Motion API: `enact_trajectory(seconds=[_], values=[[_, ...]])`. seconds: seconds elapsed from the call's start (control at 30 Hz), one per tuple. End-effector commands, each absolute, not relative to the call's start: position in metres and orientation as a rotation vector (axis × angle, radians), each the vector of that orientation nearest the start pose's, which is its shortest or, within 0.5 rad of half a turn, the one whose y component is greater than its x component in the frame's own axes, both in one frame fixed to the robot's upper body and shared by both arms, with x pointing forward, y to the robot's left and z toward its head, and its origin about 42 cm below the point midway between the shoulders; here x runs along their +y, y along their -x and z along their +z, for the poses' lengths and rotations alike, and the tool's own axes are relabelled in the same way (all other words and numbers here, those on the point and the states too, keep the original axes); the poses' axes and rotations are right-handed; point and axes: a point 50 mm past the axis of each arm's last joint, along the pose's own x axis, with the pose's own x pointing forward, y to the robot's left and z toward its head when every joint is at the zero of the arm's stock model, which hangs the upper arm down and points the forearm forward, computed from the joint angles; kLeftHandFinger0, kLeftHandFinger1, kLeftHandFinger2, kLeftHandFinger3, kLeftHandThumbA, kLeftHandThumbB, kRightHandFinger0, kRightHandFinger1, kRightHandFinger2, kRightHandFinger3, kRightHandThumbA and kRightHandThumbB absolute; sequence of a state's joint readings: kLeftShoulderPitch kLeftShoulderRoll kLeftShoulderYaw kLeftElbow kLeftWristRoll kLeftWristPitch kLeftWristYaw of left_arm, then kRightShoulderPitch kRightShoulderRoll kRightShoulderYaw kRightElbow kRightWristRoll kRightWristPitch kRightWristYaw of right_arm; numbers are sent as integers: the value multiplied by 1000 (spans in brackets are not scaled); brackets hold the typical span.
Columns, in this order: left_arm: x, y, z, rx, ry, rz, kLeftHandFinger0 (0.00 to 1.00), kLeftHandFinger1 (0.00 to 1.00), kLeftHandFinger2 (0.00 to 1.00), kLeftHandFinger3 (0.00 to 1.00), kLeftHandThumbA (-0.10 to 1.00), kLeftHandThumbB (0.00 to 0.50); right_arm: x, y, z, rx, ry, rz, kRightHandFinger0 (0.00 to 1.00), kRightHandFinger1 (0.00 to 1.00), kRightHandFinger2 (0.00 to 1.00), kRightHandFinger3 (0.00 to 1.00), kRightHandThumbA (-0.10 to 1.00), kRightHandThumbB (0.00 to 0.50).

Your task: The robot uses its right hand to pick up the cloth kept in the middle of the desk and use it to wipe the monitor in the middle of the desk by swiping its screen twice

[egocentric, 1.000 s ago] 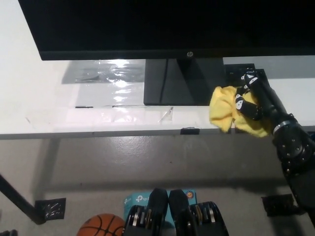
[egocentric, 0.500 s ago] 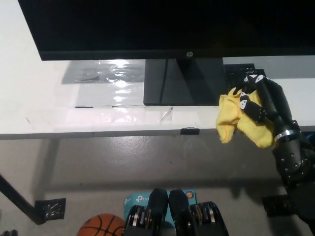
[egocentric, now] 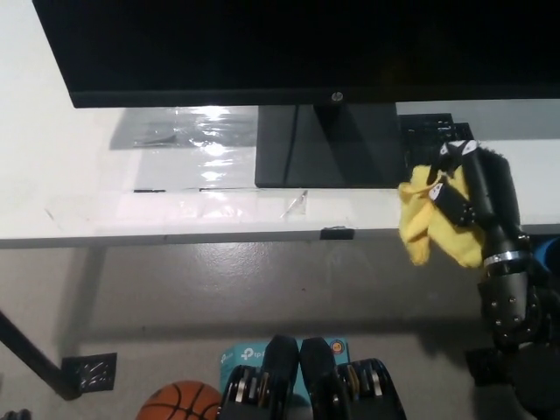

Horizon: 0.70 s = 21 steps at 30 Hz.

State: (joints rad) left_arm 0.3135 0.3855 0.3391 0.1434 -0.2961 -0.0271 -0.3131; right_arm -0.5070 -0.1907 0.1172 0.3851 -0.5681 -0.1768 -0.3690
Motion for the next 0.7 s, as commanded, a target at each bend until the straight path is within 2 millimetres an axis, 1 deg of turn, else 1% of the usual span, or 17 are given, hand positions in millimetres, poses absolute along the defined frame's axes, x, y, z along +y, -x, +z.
enact_trajectory(seconds=[0.0, 0.03, 0.07, 0.13, 0.2, 0.23, 0.27, 0.3, 0.33, 0.37, 0.4, 0.43, 0.47, 0.5, 0.57, 0.6, 0.67], values=[[446, -132, 63, 295, -88, 112, 481, 528, 657, 793, 82, 142, -212, -437, 216, -513, 432, -337, 0, 0, 298, 123, -100, 269], [445, -131, 63, 296, -90, 112, 487, 535, 663, 796, 91, 145, -210, -440, 220, -487, 338, -376, 0, 0, 302, 163, -100, 232], [444, -130, 62, 300, -93, 112, 493, 537, 665, 802, 106, 154, -208, -442, 223, -484, 288, -396, 0, 0, 308, 175, -100, 216], [446, -130, 58, 299, -91, 105, 510, 548, 674, 821, 89, 130, -203, -450, 235, -478, 204, -458, 0, 33, 376, 212, -100, 199], [446, -130, 58, 298, -93, 103, 514, 551, 681, 826, 90, 132, -201, -455, 243, -478, 142, -485, 0, 9, 371, 225, -100, 209], [445, -129, 57, 300, -92, 106, 513, 547, 680, 828, 79, 121, -200, -460, 251, -484, 114, -496, 0, 0, 364, 228, -100, 196], [445, -129, 57, 300, -91, 107, 519, 553, 679, 832, 71, 121, -200, -462, 254, -491, 95, -499, 0, 13, 404, 289, -100, 163], [444, -126, 55, 305, -87, 112, 520, 553, 678, 832, 70, 123, -200, -464, 259, -500, 68, -498, 0, 1, 363, 294, -100, 197], [442, -123, 56, 310, -90, 119, 524, 556, 679, 831, 80, 131, -197, -470, 286, -519, -83, -545, 0, 0, 299, 265, -100, 229], [442, -122, 54, 311, -83, 122, 517, 551, 676, 828, 73, 125, -198, -472, 299, -550, -141, -550, 0, 0, 303, 264, -100, 227], [443, -121, 54, 310, -81, 123, 514, 549, 674, 827, 68, 125, -199, -472, 302, -557, -154, -549, 0, 0, 305, 266, -100, 223], [442, -120, 54, 312, -78, 128, 505, 539, 661, 814, 60, 129, -201, -474, 313, -600, -194, -567, 0, 0, 286, 256, -100, 200], [442, -119, 53, 321, -68, 131, 505, 540, 659, 811, 58, 132, -203, -476, 323, -617, -238, -589, 0, 0, 279, 266, -100, 197], [442, -118, 52, 321, -69, 131, 513, 548, 668, 821, 65, 133, -207, -477, 332, -641, -269, -606, 0, 0, 274, 243, -100, 188], [442, -115, 49, 318, -74, 127, 515, 554, 677, 830, 83, 130, -215, -481, 357, -708, -352, -645, 0, 0, 244, 206, -100, 193], [442, -114, 49, 318, -76, 126, 524, 564, 687, 846, 101, 138, -225, -483, 375, -764, -361, -671, 0, 0, 221, 219, -100, 143], [442, -112, 50, 318, -77, 131, 521, 556, 682, 845, 101, 135, -232, -485, 385, -789, -390, -693, 0, 0, 255, 213, -100, 141]])
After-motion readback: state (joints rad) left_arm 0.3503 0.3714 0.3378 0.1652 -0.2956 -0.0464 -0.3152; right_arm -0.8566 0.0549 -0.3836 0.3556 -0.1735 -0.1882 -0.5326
